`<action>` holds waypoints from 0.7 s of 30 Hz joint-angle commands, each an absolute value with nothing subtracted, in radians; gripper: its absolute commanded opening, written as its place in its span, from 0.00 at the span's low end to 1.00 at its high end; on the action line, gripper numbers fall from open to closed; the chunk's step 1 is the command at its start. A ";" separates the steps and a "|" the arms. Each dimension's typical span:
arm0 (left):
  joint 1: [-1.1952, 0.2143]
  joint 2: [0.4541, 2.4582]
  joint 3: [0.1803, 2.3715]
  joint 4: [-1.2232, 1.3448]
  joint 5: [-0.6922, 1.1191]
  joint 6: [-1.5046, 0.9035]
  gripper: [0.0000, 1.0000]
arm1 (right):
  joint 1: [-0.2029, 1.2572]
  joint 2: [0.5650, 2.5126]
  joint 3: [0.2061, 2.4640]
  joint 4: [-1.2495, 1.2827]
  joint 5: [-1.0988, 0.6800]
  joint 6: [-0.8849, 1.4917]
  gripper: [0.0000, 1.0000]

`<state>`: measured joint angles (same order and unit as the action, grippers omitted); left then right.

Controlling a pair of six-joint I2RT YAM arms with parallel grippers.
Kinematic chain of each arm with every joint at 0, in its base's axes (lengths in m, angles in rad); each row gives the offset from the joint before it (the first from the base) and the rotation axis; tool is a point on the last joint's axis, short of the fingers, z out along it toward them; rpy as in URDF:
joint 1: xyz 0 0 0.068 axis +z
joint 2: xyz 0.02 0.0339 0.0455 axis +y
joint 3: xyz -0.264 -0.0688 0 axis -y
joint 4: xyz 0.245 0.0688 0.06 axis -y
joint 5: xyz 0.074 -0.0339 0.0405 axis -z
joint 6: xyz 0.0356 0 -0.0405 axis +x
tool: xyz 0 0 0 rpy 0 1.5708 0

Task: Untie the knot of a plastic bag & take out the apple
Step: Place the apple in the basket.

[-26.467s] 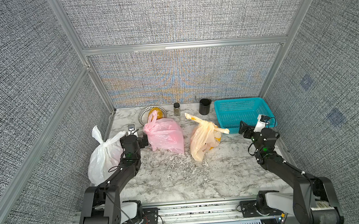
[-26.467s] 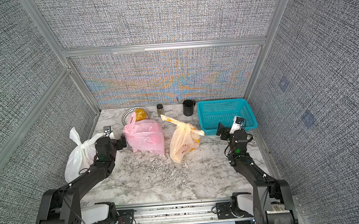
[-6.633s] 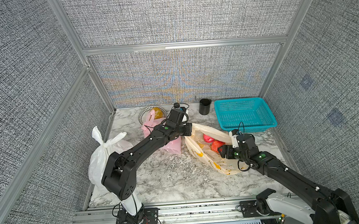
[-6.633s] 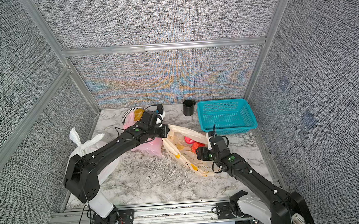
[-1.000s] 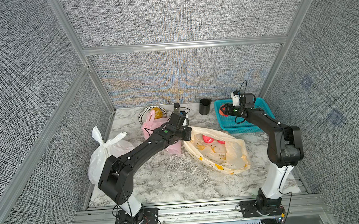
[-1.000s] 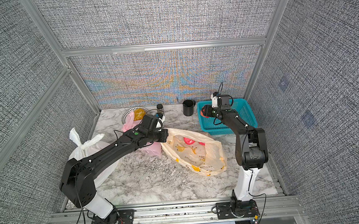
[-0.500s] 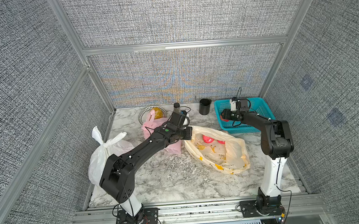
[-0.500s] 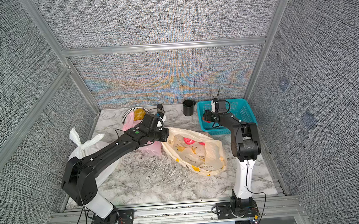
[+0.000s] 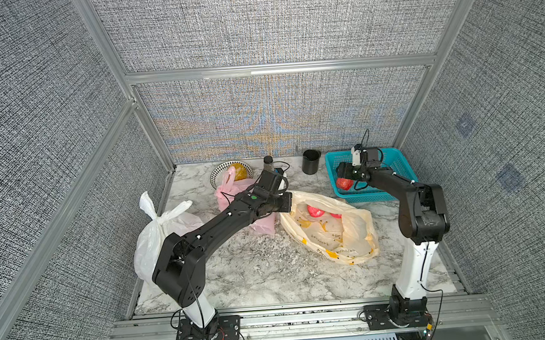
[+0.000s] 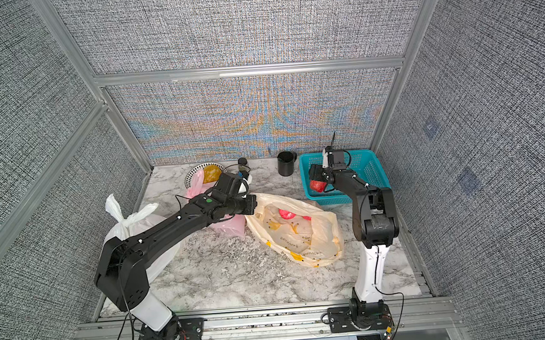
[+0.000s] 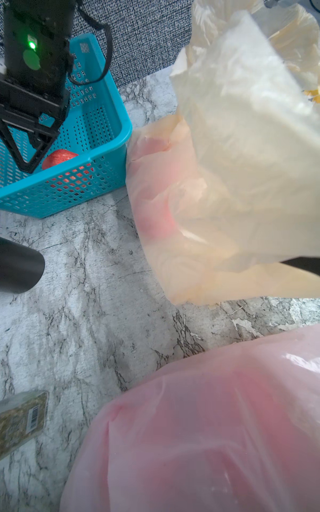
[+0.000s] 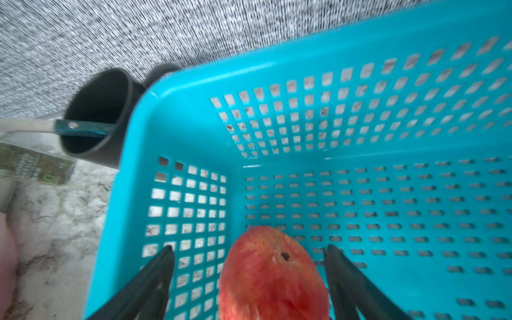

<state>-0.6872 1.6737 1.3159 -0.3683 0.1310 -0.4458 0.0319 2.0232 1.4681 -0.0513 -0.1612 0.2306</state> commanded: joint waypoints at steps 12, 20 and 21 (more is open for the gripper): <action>-0.688 1.698 1.337 -0.347 0.145 -0.445 0.00 | 0.199 1.574 1.238 -0.134 -0.194 0.170 0.85; -0.689 1.702 1.351 -0.338 0.144 -0.438 0.00 | 0.378 1.209 0.979 -0.221 -0.226 0.104 0.82; -0.689 1.702 1.353 -0.337 0.142 -0.437 0.00 | 0.396 1.181 0.964 -0.238 -0.239 0.107 0.81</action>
<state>-0.6884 1.7008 1.3426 -0.3531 0.1402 -0.4458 0.3622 1.2343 0.9936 -0.1894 -0.2073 0.1322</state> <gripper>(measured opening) 0.049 0.818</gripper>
